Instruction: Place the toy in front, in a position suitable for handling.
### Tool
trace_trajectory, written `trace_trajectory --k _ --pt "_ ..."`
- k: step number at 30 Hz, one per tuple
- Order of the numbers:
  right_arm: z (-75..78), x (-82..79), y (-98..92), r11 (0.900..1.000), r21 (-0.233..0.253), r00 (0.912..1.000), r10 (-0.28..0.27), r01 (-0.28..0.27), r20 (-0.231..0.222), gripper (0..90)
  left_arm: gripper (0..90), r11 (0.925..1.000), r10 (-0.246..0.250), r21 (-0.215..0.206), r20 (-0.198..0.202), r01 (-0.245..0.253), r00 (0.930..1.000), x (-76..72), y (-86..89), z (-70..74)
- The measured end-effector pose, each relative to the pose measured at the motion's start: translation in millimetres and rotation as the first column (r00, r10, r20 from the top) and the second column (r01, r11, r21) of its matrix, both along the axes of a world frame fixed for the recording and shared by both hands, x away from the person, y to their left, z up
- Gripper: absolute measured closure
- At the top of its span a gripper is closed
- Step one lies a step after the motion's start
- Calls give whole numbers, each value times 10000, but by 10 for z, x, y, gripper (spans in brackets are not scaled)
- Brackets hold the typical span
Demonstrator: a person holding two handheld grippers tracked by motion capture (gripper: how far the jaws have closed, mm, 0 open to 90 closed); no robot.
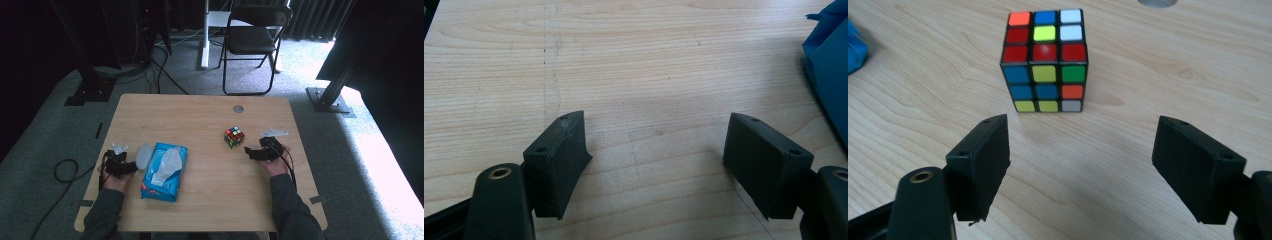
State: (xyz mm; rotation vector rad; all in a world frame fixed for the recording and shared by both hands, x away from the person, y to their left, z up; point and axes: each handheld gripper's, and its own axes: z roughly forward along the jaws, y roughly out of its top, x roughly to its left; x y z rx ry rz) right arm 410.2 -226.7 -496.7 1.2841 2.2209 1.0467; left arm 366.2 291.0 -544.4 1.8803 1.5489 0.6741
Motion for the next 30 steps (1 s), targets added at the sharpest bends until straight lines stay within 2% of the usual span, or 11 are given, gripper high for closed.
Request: trace_trajectory --k 10,19,23,30 --pt "102 35 82 9993 126 9984 360 -366 445 236 253 10000 2 -3 0 -2 10000 0 0 0" --pt "151 92 194 9984 17 9958 568 -571 716 192 253 10000 1 -6 -3 -1 10000 0 0 0" --pt "128 107 230 9987 53 9955 508 -514 804 159 253 10000 0 -6 1 0 10000 0 0 0" --pt "49 163 331 9972 66 9935 738 -747 862 150 253 10000 1 -4 0 -1 10000 0 0 0"
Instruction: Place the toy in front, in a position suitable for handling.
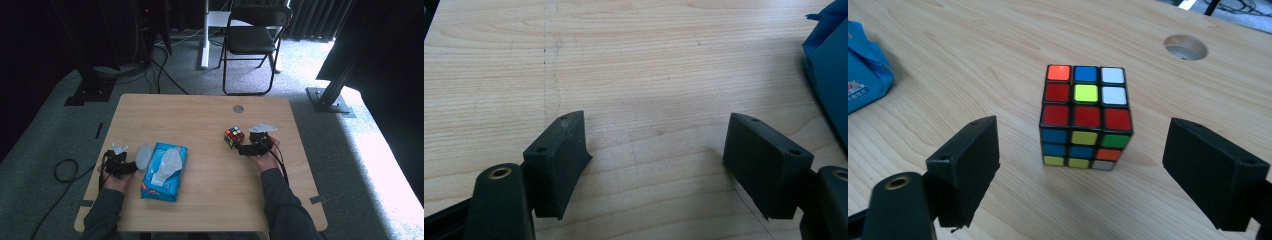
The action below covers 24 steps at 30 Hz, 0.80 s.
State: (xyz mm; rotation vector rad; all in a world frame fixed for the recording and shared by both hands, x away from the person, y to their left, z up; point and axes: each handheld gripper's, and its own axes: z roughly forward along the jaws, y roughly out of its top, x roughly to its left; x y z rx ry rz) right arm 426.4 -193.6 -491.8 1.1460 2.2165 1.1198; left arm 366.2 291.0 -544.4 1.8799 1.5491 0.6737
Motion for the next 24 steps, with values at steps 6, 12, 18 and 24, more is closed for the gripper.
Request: trace_trajectory --k 6,12,18,24 --pt "-96 84 68 9999 95 9999 -91 92 -135 150 253 10000 2 -7 -1 -2 10000 -1 1 0" --pt "-177 170 116 9993 116 9992 -346 348 -189 155 253 10000 3 -14 -2 -3 10000 -2 1 0" --pt "-246 266 142 9979 61 9973 -642 644 -343 152 253 10000 3 -12 -1 -3 10000 -3 1 0" --pt "-221 360 209 9985 55 9980 -545 547 -319 165 253 10000 2 -45 2 -2 10000 -5 5 0"
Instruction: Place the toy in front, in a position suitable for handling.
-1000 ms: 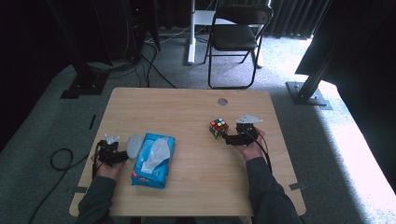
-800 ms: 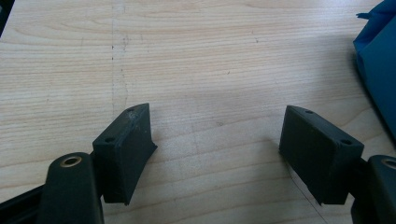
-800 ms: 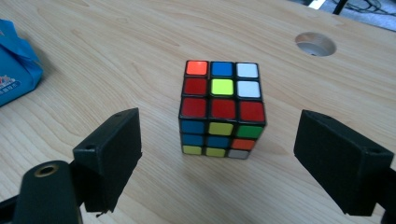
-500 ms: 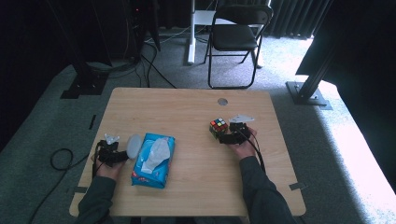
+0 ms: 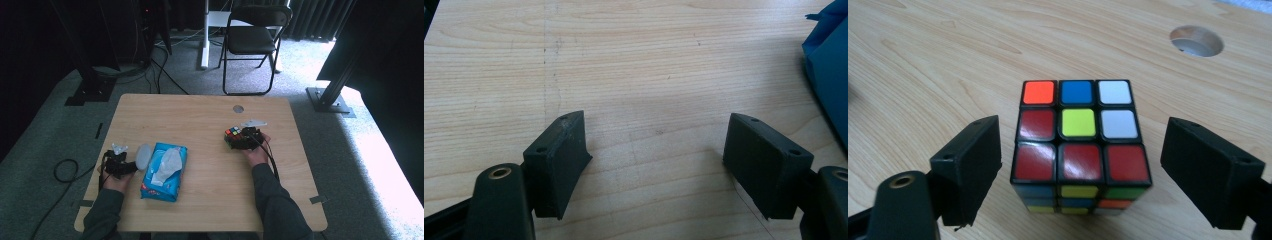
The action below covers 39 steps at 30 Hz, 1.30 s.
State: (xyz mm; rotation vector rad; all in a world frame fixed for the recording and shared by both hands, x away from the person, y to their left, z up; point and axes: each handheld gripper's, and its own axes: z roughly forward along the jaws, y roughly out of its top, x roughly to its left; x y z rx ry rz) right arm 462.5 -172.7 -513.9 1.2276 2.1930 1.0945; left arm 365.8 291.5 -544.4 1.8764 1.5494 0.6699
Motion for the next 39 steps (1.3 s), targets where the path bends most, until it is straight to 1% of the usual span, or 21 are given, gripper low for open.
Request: trace_trajectory --k 2,4,5,7,10,15,18,23,39 --pt "-8 23 22 9999 -126 10000 -63 62 -69 171 253 10000 -12 -3 7 12 10000 -2 3 0" --pt "-21 38 29 9999 -102 9999 6 -8 -129 198 253 10000 3 -17 18 -3 10000 -4 3 -1" --pt "-29 40 33 9999 -99 9999 54 -55 -115 220 253 10000 1 -12 28 -1 10000 -4 3 -2" --pt "-45 35 43 9998 -186 10000 4 -5 -85 235 253 10000 4 -22 28 -4 10000 -5 4 -2" --pt "-77 39 46 9999 -167 9999 -38 36 -127 252 253 10000 -10 6 12 10 10000 -5 3 -1" --pt "-124 31 37 10000 4 9999 -80 80 -138 326 253 10000 5 -20 28 -5 10000 -5 3 -2" --pt "-127 22 49 9998 -50 9998 -176 175 -21 332 253 10000 -8 8 13 8 10000 -5 3 -1" --pt "-127 13 61 9998 -162 9998 -145 147 114 337 252 10000 2 -15 30 -2 10000 -5 4 -2" --pt "-124 9 59 9999 -122 9999 14 -12 151 339 253 10000 1 -7 30 -1 10000 -7 4 -2"
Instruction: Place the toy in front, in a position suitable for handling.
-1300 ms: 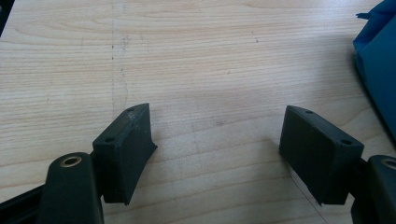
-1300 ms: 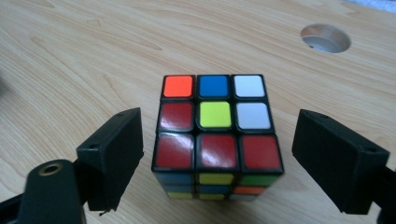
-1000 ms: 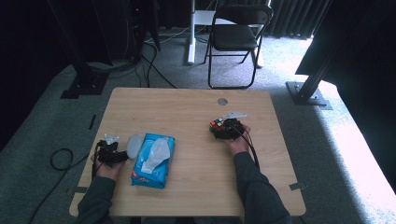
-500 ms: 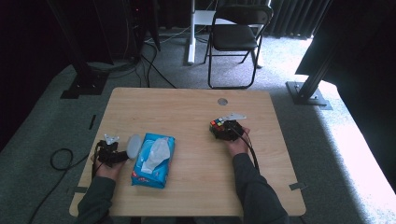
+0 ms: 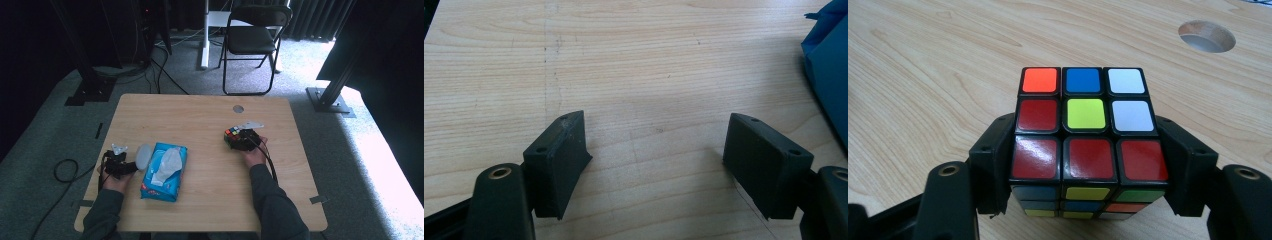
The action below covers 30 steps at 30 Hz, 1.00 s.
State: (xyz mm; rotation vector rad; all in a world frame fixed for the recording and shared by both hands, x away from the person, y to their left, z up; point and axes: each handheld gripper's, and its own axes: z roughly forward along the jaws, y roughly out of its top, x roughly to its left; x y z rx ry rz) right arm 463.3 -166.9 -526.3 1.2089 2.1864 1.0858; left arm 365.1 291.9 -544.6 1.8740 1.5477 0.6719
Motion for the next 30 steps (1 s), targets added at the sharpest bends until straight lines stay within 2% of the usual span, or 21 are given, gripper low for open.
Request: trace_trajectory --k 19,30 --pt "82 -80 31 9994 -72 9990 344 -342 272 339 253 10000 -10 18 -11 10 10000 0 0 1" --pt "113 -167 113 9958 -270 9952 888 -878 412 339 252 10000 -10 19 -12 10 10000 0 0 1"
